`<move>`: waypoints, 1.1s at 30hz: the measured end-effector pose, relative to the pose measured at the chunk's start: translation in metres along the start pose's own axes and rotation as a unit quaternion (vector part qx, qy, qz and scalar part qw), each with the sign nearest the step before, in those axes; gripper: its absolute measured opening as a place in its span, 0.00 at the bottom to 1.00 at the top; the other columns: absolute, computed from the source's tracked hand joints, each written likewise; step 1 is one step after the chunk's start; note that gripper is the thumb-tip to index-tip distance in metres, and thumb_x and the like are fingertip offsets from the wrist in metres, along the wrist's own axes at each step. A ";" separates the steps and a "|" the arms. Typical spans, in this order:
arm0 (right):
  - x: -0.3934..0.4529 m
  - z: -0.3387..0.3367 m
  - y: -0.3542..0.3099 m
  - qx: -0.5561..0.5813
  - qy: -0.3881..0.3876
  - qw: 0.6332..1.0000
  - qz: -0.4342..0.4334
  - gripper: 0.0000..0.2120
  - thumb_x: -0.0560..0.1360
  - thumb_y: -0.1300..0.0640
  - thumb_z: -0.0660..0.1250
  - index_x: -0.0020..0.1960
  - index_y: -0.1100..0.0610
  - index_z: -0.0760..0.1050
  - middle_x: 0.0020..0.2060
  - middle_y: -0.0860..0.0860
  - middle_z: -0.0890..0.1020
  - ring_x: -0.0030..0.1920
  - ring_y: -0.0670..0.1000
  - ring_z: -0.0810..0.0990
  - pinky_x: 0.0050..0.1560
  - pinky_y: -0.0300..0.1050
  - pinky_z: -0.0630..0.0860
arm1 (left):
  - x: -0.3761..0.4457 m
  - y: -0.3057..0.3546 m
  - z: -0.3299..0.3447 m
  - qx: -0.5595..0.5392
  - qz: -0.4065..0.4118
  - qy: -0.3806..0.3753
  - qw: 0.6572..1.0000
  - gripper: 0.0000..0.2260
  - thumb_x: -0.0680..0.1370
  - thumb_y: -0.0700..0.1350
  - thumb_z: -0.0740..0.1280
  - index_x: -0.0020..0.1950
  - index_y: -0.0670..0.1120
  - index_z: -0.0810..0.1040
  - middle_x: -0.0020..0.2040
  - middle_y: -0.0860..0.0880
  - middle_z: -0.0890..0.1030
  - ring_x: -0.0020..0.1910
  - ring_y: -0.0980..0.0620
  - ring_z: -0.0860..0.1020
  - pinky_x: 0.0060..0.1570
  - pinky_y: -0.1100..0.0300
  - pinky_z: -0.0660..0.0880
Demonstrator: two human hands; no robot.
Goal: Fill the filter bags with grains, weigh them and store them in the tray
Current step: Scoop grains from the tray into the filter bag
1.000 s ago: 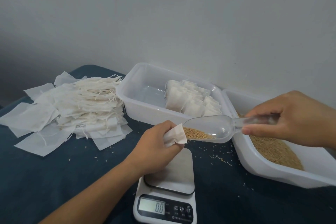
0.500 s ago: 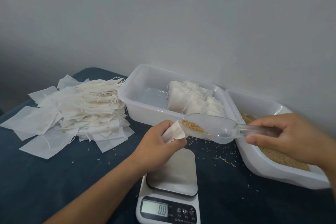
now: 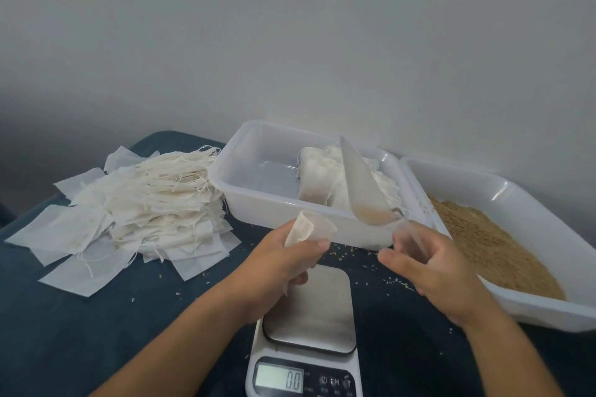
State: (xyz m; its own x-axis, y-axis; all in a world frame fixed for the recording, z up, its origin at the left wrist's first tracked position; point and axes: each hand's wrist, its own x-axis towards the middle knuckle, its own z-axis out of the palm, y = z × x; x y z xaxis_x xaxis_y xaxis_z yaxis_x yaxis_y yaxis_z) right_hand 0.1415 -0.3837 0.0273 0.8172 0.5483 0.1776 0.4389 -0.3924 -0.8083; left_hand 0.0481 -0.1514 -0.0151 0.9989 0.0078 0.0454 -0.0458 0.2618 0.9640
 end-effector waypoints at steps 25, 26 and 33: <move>0.001 0.058 -0.022 0.219 0.078 0.969 -0.086 0.12 0.73 0.59 0.71 0.37 0.47 0.72 0.34 0.46 0.75 0.32 0.42 0.72 0.32 0.31 0.69 | 0.005 -0.014 0.001 -0.032 0.007 -0.071 0.997 0.25 0.75 0.53 0.74 0.69 0.45 0.79 0.66 0.37 0.79 0.65 0.41 0.79 0.66 0.47 0.76; 0.000 0.058 -0.020 0.221 0.083 0.968 -0.082 0.11 0.72 0.60 0.72 0.38 0.50 0.72 0.34 0.46 0.74 0.31 0.42 0.72 0.31 0.31 0.69 | 0.006 -0.016 0.002 -0.023 0.012 -0.043 0.999 0.21 0.77 0.52 0.72 0.67 0.44 0.80 0.65 0.36 0.80 0.62 0.42 0.79 0.68 0.42 0.74; 0.002 0.054 -0.009 0.199 0.111 0.972 -0.052 0.15 0.76 0.66 0.74 0.40 0.53 0.71 0.33 0.43 0.76 0.28 0.41 0.73 0.31 0.30 0.70 | 0.009 -0.018 0.006 0.046 0.035 0.071 0.996 0.18 0.80 0.53 0.68 0.61 0.41 0.82 0.59 0.31 0.80 0.55 0.39 0.79 0.68 0.30 0.69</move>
State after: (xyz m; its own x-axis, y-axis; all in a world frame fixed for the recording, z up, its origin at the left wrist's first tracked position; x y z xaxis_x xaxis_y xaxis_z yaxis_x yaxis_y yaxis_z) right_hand 0.1194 -0.3393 0.0044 0.8566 0.3786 0.3505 0.3796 -0.0024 -0.9251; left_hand 0.0579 -0.1618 -0.0307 0.9834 0.1617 0.0822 -0.1092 0.1662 0.9800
